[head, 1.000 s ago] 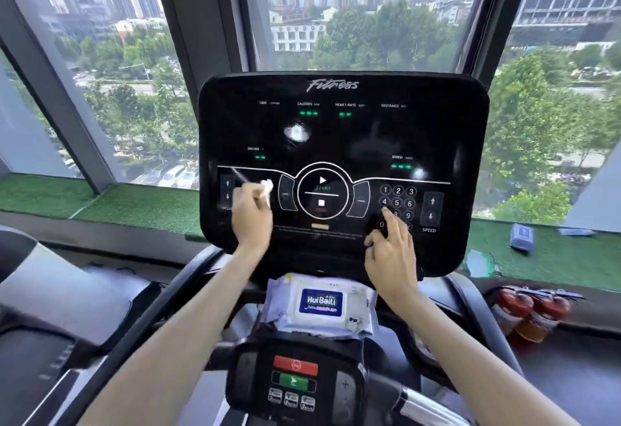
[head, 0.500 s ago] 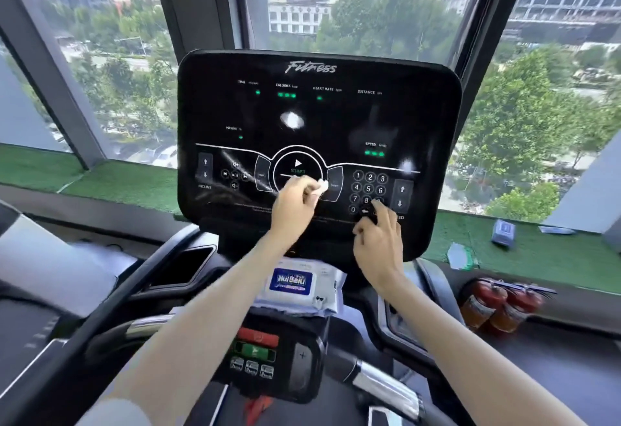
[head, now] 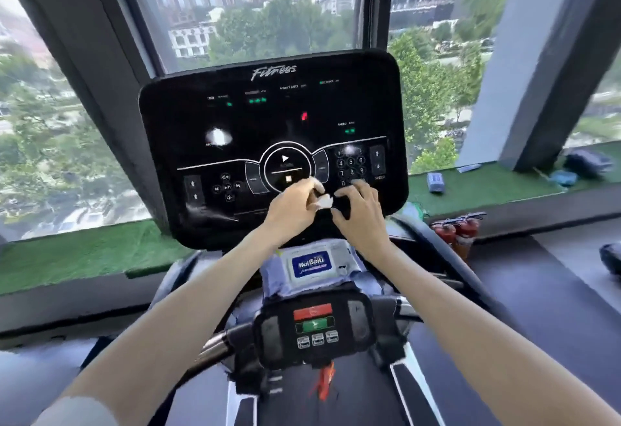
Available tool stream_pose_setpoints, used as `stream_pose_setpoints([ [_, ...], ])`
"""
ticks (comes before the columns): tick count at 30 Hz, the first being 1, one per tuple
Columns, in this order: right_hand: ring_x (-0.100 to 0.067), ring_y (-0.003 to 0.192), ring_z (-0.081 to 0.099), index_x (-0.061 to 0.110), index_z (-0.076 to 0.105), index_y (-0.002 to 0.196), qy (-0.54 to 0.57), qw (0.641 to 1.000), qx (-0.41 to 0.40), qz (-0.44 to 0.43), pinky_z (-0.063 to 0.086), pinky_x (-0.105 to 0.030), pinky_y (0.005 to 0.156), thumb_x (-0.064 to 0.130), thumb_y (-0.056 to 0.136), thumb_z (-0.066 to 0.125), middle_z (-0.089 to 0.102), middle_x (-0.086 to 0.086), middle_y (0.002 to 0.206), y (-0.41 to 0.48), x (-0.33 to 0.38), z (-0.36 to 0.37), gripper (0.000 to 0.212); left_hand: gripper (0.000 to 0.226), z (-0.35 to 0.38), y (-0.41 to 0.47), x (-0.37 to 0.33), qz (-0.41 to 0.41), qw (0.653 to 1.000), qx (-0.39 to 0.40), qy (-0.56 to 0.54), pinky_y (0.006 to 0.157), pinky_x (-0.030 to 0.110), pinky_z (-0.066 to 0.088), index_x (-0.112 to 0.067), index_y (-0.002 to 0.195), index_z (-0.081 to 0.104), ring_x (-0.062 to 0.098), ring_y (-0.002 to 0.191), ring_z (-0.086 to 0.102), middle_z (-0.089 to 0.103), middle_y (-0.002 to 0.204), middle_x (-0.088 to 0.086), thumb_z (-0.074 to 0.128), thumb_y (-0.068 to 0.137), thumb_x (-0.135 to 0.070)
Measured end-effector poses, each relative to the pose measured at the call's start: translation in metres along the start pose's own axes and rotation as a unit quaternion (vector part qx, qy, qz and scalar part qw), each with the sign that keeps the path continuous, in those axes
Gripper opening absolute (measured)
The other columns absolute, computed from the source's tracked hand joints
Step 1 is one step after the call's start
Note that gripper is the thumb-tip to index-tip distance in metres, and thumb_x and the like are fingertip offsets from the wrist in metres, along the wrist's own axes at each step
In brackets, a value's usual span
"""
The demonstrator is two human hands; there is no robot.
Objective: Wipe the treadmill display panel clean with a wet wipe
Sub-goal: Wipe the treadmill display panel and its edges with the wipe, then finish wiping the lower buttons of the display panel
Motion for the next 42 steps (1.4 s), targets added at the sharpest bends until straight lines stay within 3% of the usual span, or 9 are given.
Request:
stream_pose_setpoints([
  [3, -0.031, 0.126, 0.034, 0.008, 0.062, 0.107, -0.029, 0.999, -0.006, 0.039, 0.031, -0.036, 0.101, 0.012, 0.083, 0.063, 0.041, -0.015, 0.137, -0.028, -0.008, -0.020, 0.024, 0.019, 0.014, -0.005, -0.030, 0.071, 0.996, 0.051, 0.013, 0.059, 0.024, 0.034, -0.024, 0.105, 0.054, 0.009, 0.078, 0.049, 0.055, 0.084, -0.012, 0.059, 0.088, -0.018],
  [8, -0.033, 0.124, 0.038, 0.008, 0.064, 0.093, -0.083, 0.989, -0.044, 0.115, 0.032, -0.037, 0.097, 0.012, 0.084, 0.062, 0.045, -0.016, 0.134, -0.078, -0.038, -0.068, 0.010, 0.029, 0.046, -0.024, -0.090, 0.136, 0.983, 0.123, -0.020, 0.070, 0.036, 0.045, -0.020, 0.111, 0.052, 0.019, 0.083, 0.054, 0.056, 0.087, -0.005, 0.053, 0.085, -0.005],
  [13, -0.032, 0.119, 0.040, 0.004, 0.066, 0.091, -0.098, 0.970, -0.112, 0.193, 0.033, -0.035, 0.099, 0.007, 0.080, 0.061, 0.051, -0.016, 0.125, -0.136, -0.078, -0.128, 0.012, 0.024, 0.085, -0.044, -0.164, 0.206, 0.961, 0.159, -0.089, 0.077, 0.036, 0.046, -0.014, 0.110, 0.056, 0.021, 0.087, 0.054, 0.052, 0.093, -0.002, 0.062, 0.088, -0.023],
  [15, -0.030, 0.115, 0.042, 0.004, 0.066, 0.088, -0.091, 0.953, -0.149, 0.247, 0.032, -0.029, 0.095, 0.006, 0.080, 0.060, 0.052, -0.013, 0.119, -0.171, -0.099, -0.160, 0.010, 0.034, 0.105, -0.057, -0.200, 0.226, 0.947, 0.194, -0.123, 0.076, 0.034, 0.045, -0.012, 0.107, 0.058, 0.018, 0.084, 0.051, 0.052, 0.095, 0.001, 0.066, 0.084, -0.035],
  [19, -0.030, 0.105, 0.049, 0.005, 0.065, 0.084, -0.077, 0.908, -0.218, 0.350, 0.030, -0.020, 0.082, 0.006, 0.079, 0.063, 0.058, -0.014, 0.104, -0.267, -0.137, -0.234, 0.006, 0.029, 0.162, -0.100, -0.281, 0.239, 0.912, 0.287, -0.168, 0.075, 0.040, 0.049, -0.008, 0.094, 0.062, 0.021, 0.075, 0.054, 0.058, 0.088, 0.008, 0.077, 0.070, -0.016],
  [24, -0.028, 0.105, 0.050, 0.008, 0.064, 0.079, -0.094, 0.855, -0.250, 0.445, 0.026, -0.018, 0.082, 0.007, 0.079, 0.066, 0.061, -0.016, 0.102, -0.399, -0.159, -0.318, 0.002, 0.010, 0.222, -0.185, -0.392, 0.248, 0.873, 0.338, -0.249, 0.065, 0.025, 0.043, -0.007, 0.084, 0.063, 0.014, 0.070, 0.053, 0.056, 0.083, 0.002, 0.072, 0.079, -0.011],
  [32, -0.028, 0.112, 0.046, 0.005, 0.064, 0.082, -0.116, 0.718, -0.312, 0.611, 0.032, -0.026, 0.092, 0.009, 0.080, 0.066, 0.053, -0.017, 0.113, -0.582, -0.138, -0.385, 0.004, 0.012, 0.273, -0.327, -0.521, 0.330, 0.745, 0.520, -0.258, 0.053, 0.010, 0.041, -0.017, 0.080, 0.058, 0.015, 0.071, 0.054, 0.055, 0.086, 0.003, 0.069, 0.081, -0.014],
  [38, -0.027, 0.112, 0.048, 0.009, 0.066, 0.082, -0.115, 0.555, -0.402, 0.719, 0.031, -0.021, 0.079, 0.013, 0.080, 0.066, 0.055, -0.014, 0.113, -0.706, -0.086, -0.380, 0.005, 0.013, 0.292, -0.439, -0.566, 0.321, 0.572, 0.708, -0.262, 0.066, 0.018, 0.041, -0.010, 0.090, 0.063, 0.007, 0.071, 0.053, 0.059, 0.079, -0.004, 0.068, 0.085, -0.021],
  [42, -0.025, 0.107, 0.051, 0.015, 0.063, 0.078, -0.080, 0.460, -0.440, 0.767, 0.037, -0.024, 0.080, 0.019, 0.080, 0.065, 0.055, -0.011, 0.113, -0.768, -0.042, -0.359, 0.005, 0.006, 0.292, -0.512, -0.570, 0.329, 0.486, 0.779, -0.220, 0.057, 0.022, 0.036, -0.017, 0.082, 0.063, 0.011, 0.063, 0.049, 0.058, 0.072, -0.003, 0.068, 0.085, -0.021],
])
Point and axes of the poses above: each hand's wrist, its own y-axis towards the middle knuckle, its own z-axis out of the palm, x = y × z, the point moved 2 cm from there along y, towards the middle knuckle
